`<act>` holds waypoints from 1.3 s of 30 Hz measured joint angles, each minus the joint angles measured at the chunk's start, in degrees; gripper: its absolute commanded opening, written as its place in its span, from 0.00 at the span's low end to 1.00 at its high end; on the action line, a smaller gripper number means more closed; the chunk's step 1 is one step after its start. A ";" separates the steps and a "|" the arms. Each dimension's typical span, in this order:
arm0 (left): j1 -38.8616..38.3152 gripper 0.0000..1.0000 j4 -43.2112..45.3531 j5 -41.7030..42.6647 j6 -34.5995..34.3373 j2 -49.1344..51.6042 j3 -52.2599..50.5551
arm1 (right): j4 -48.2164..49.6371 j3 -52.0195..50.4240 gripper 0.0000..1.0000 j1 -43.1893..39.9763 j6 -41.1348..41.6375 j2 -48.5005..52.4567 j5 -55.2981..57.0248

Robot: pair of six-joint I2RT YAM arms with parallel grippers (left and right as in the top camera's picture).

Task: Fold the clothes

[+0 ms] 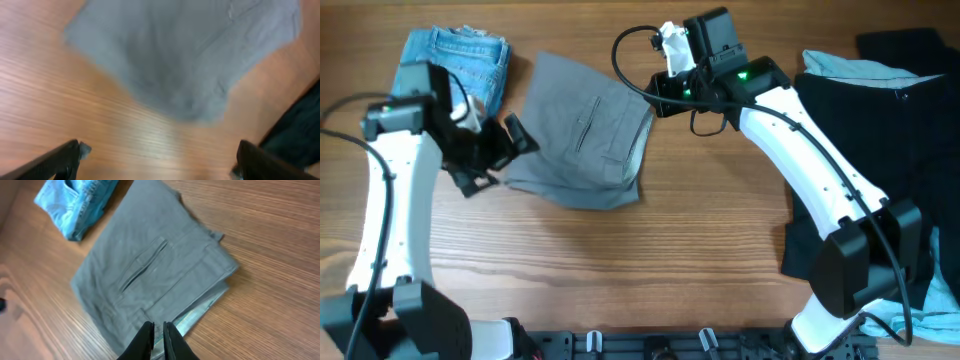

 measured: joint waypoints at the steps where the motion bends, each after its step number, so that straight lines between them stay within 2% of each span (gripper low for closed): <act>1: -0.26 1.00 6.75 1.42 -2.73 0.00 -5.22 | -0.15 0.00 0.09 0.00 -0.02 0.00 1.53; 3: -1.68 1.00 15.23 4.44 -8.31 0.57 -13.79 | -0.39 0.00 0.08 -0.07 -0.50 0.00 3.80; 4: -3.41 1.00 22.73 6.10 -13.57 0.70 -20.83 | -1.01 0.00 0.08 -0.11 -0.68 0.00 4.68; 6: -6.29 1.00 33.66 7.63 -21.62 1.09 -28.68 | -2.47 0.00 0.08 -0.11 -0.96 0.00 5.33; 9: -10.29 1.00 44.57 7.63 -33.38 1.22 -33.86 | -3.21 0.00 0.08 -0.11 -2.12 0.02 5.68; 10: -11.72 1.00 47.01 5.11 -39.69 1.16 -34.01 | -3.26 0.00 0.08 -0.11 -2.16 0.02 5.70; 11: -12.15 0.96 48.39 3.37 -42.82 1.14 -34.05 | -3.26 0.00 0.08 -0.11 -2.16 0.02 5.70; 12: -12.52 0.85 53.31 0.35 -45.20 1.18 -34.23 | -3.28 0.00 0.08 -0.11 -2.16 0.02 5.70; 13: -12.57 0.57 55.71 -1.36 -46.36 1.33 -34.38 | -3.23 0.00 0.08 -0.11 -2.16 0.02 5.70; 14: -12.57 0.42 61.11 -4.37 -47.67 1.97 -34.73 | -3.10 0.00 0.08 -0.11 -2.16 0.02 5.73; 16: -12.52 0.20 63.12 -6.93 -48.46 2.69 -34.80 | -1.81 0.00 0.09 -0.11 -2.16 0.02 5.77; 18: -12.52 0.07 58.99 -7.43 -47.06 2.99 -34.77 | 0.57 0.00 0.09 -0.11 -3.10 0.02 5.92; 21: -11.98 0.04 52.33 -7.19 -41.18 2.99 -34.49 | 1.51 0.00 0.12 -0.11 -4.81 0.02 5.88; 22: -11.34 0.04 51.47 -6.75 -38.73 2.97 -34.40 | 2.01 0.00 0.17 -0.11 -5.09 0.09 5.62; 23: -10.60 0.13 50.10 -6.29 -35.98 2.97 -34.12 | 3.15 0.00 0.18 -0.11 -5.16 0.68 4.22; 25: -8.09 0.54 46.82 -5.22 -31.87 2.84 -33.73 | 3.74 0.02 0.15 0.11 -5.62 4.48 -1.09; 27: -5.62 0.73 45.92 -3.72 -30.56 2.69 -33.64 | 3.63 0.00 0.11 0.90 -5.62 10.34 -4.52; 29: -3.74 0.98 48.87 0.48 -30.08 2.40 -33.66 | 3.39 0.00 0.10 2.43 -4.42 17.90 -6.75; 31: -3.06 1.00 52.74 3.30 -29.86 2.23 -33.88 | 2.89 -0.09 0.10 3.37 -3.28 23.32 -8.09; 37: -4.96 1.00 55.89 3.58 -30.60 3.91 -33.24 | 2.32 0.02 0.11 3.02 -2.34 23.67 -9.51; 38: -5.60 0.97 58.88 4.17 -31.71 5.11 -33.03 | 2.10 0.02 0.11 3.02 -2.14 23.67 -9.62; 39: -6.75 0.88 66.25 5.64 -33.09 7.63 -32.87 | 1.84 0.02 0.11 3.02 -2.08 23.67 -9.64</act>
